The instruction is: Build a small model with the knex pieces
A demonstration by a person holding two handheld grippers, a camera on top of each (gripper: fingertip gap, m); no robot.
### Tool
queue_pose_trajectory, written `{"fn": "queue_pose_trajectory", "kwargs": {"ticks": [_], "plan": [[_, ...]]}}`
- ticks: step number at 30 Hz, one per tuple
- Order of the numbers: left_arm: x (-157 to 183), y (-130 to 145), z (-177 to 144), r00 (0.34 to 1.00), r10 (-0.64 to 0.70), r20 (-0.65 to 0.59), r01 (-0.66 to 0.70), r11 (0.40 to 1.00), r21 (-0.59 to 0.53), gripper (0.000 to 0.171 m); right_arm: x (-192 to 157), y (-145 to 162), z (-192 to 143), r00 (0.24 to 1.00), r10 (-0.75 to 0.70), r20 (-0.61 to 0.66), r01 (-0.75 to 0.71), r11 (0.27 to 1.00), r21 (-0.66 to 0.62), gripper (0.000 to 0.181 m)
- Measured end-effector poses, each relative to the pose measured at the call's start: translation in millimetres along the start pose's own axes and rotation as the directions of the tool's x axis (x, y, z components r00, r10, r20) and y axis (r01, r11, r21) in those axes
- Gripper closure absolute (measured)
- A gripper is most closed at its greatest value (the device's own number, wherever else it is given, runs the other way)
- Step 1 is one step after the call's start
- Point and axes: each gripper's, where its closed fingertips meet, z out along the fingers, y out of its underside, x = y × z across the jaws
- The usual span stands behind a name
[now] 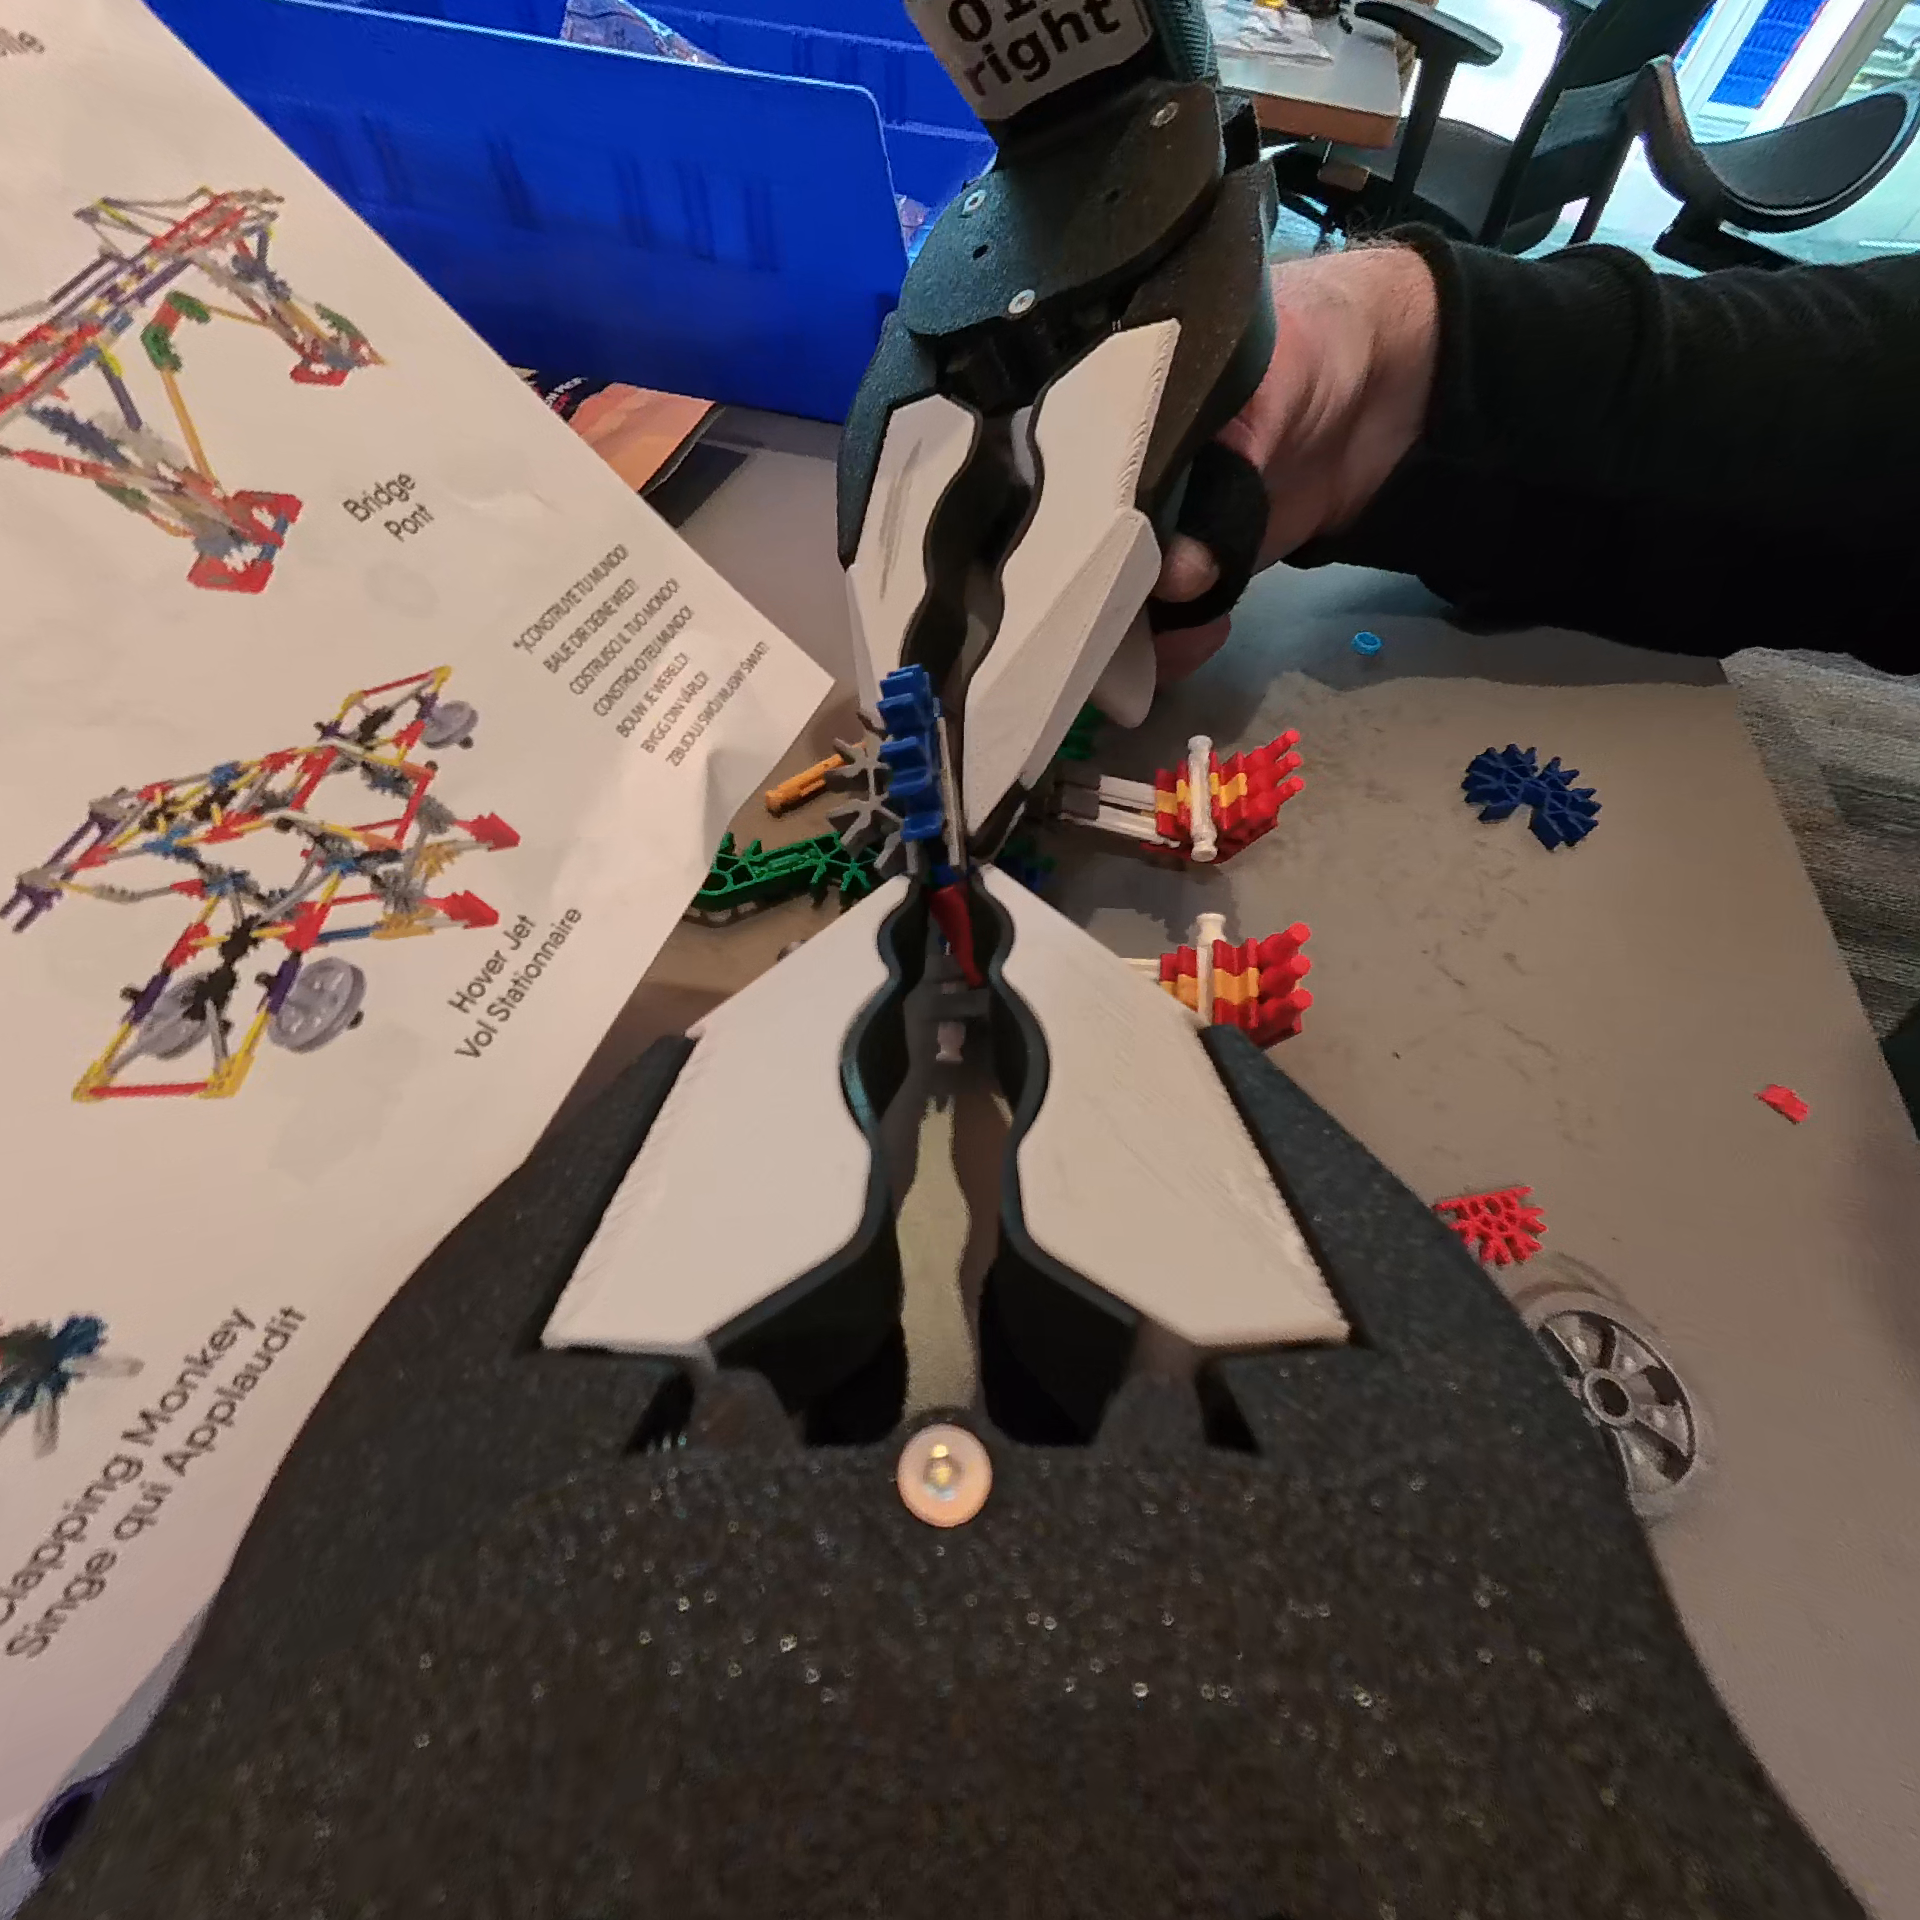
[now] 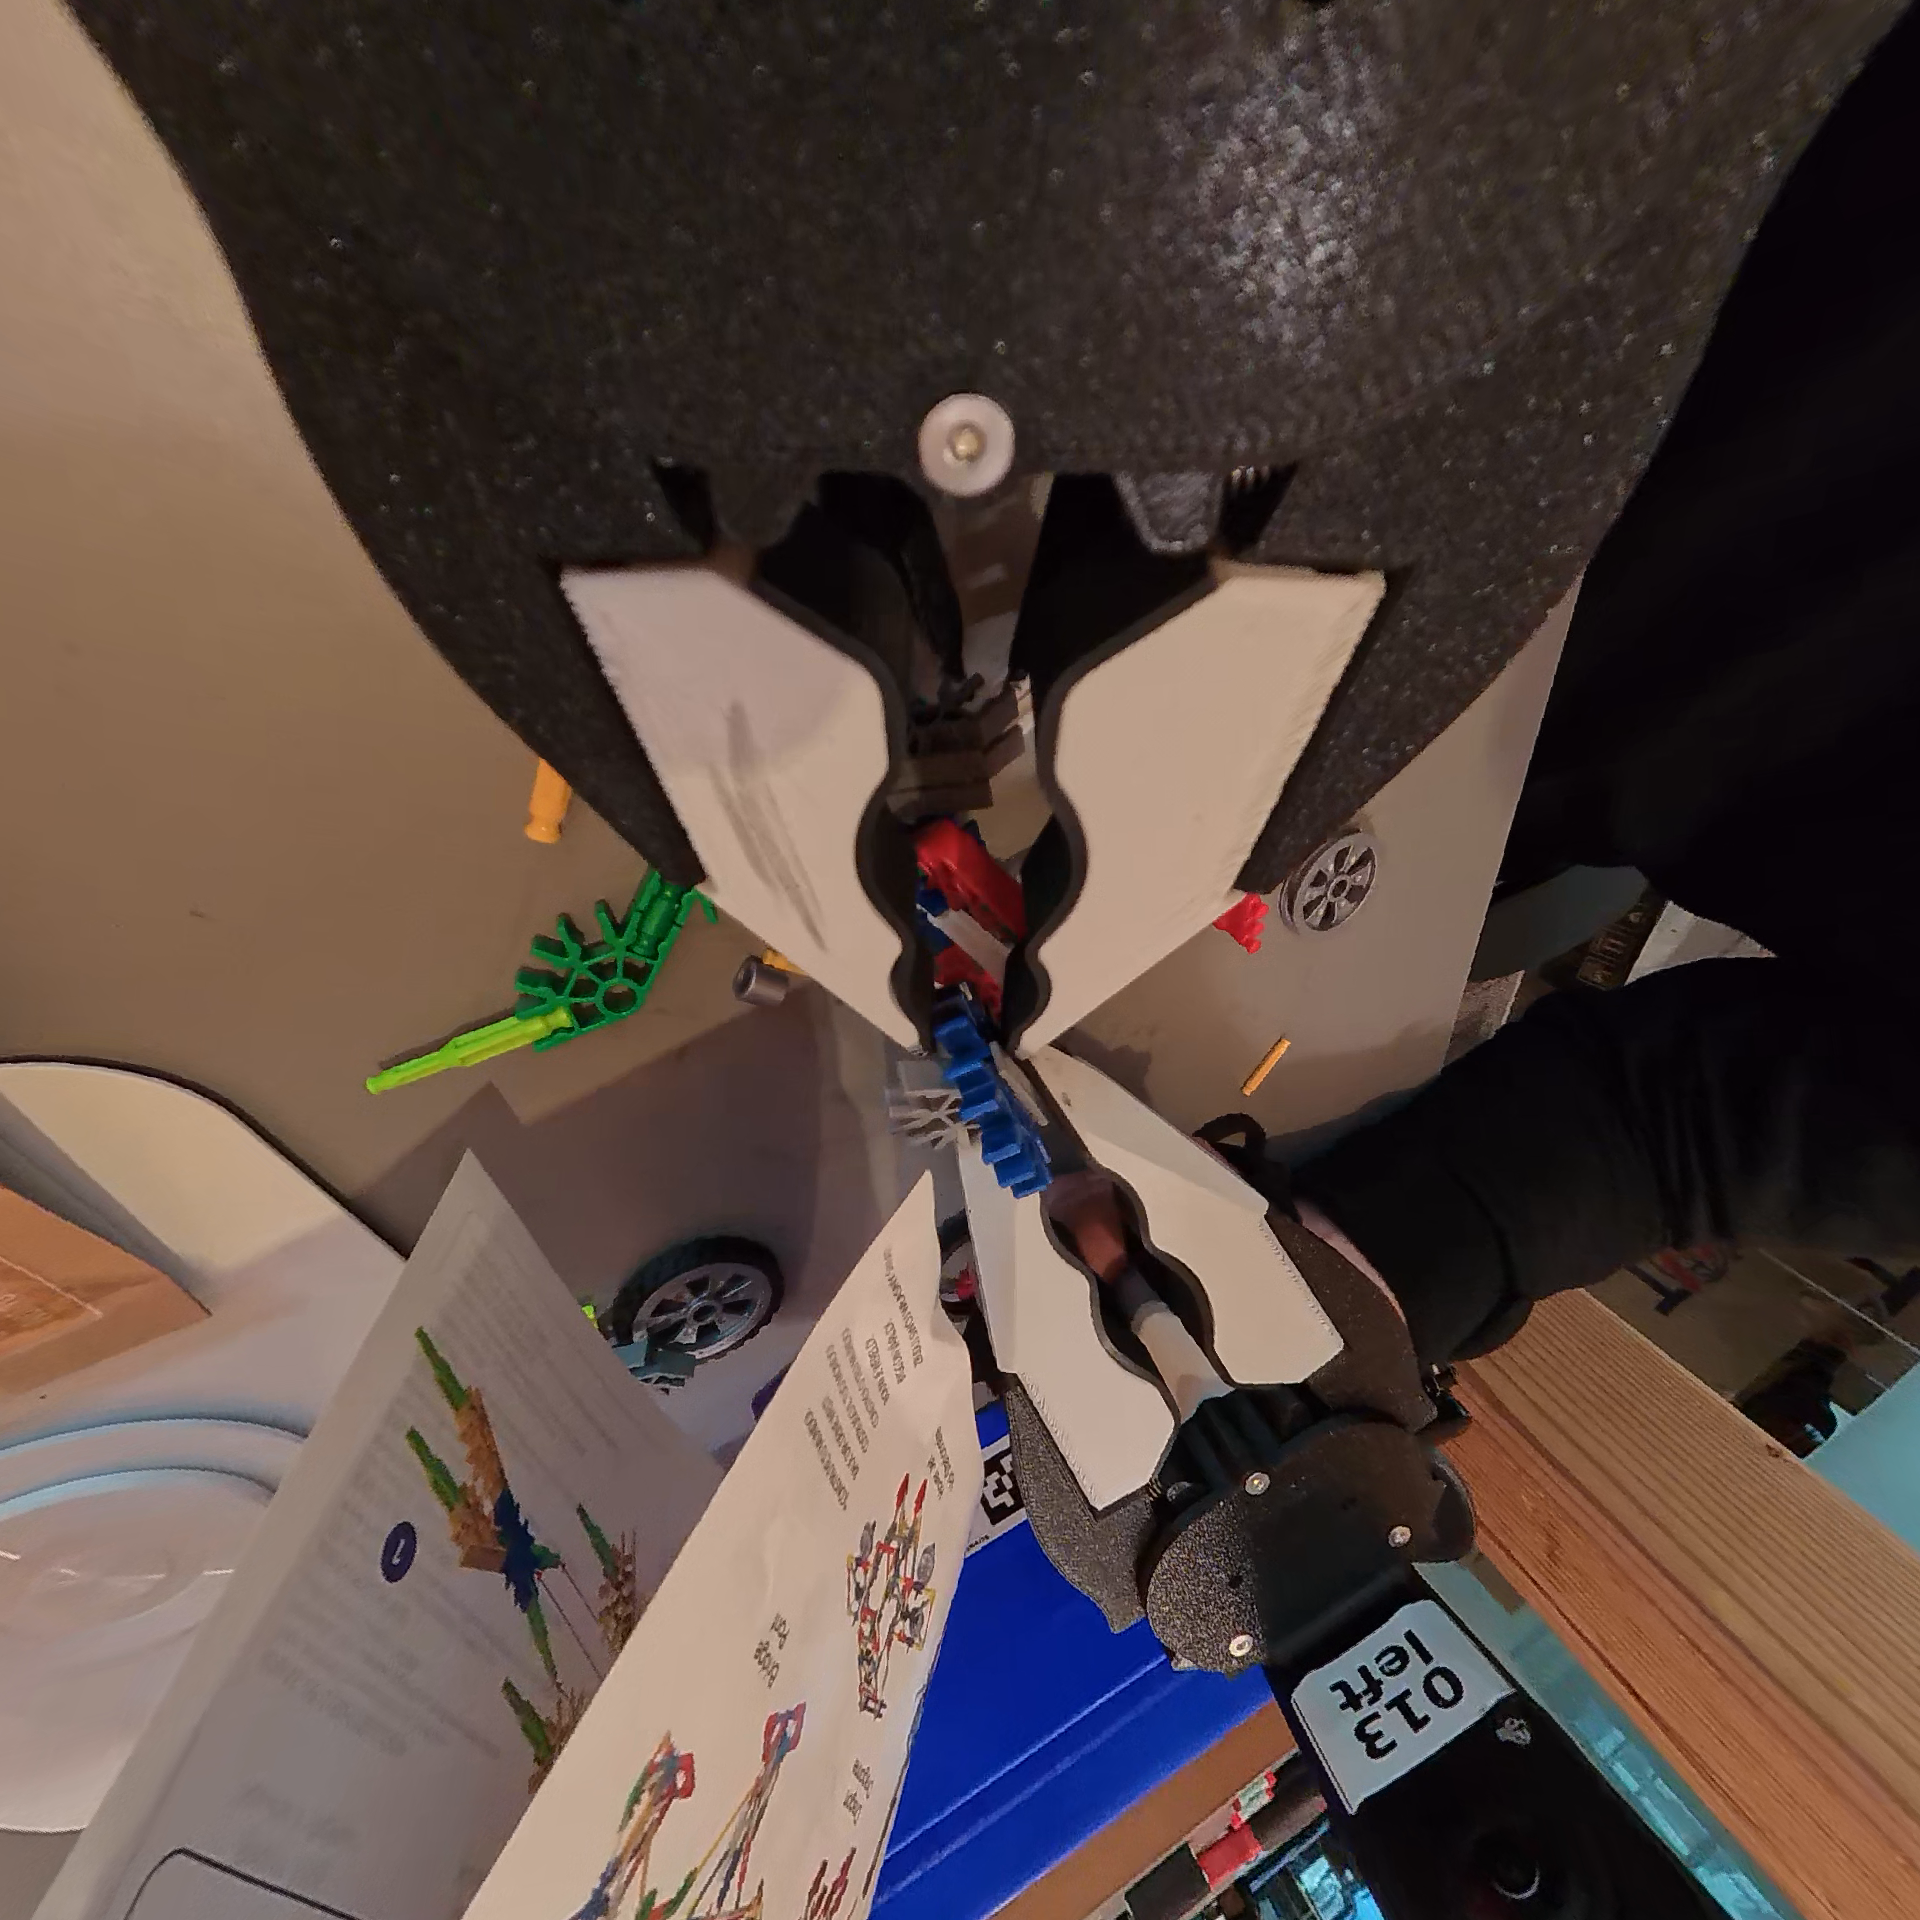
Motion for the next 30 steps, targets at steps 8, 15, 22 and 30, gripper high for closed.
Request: {"fn": "queue_pose_trajectory", "kwargs": {"ticks": [8,15,22,30], "plan": [[1.7,0.5,1.5,0.999,0.049,-0.001,-0.049,0.999,-0.005,0.167,0.1,0.0,0.4,0.999,0.033,0.026,-0.033,0.999,-0.007,0.17],[2.4,0.8,2.4,0.996,0.084,-0.002,-0.084,0.996,-0.006,0.168,0.0,0.4,0.8,0.998,0.048,0.04,-0.048,0.999,-0.015,0.171],[3.2,1.4,3.1,0.995,0.096,-0.008,-0.096,0.995,-0.009,0.168,-0.3,0.3,1.1,0.996,0.065,0.057,-0.064,0.998,-0.022,0.172],[3.0,1.8,3.3,0.995,0.091,-0.028,-0.092,0.996,-0.013,0.169,0.4,-0.8,2.2,0.994,0.086,0.067,-0.084,0.996,-0.026,0.173]]}}
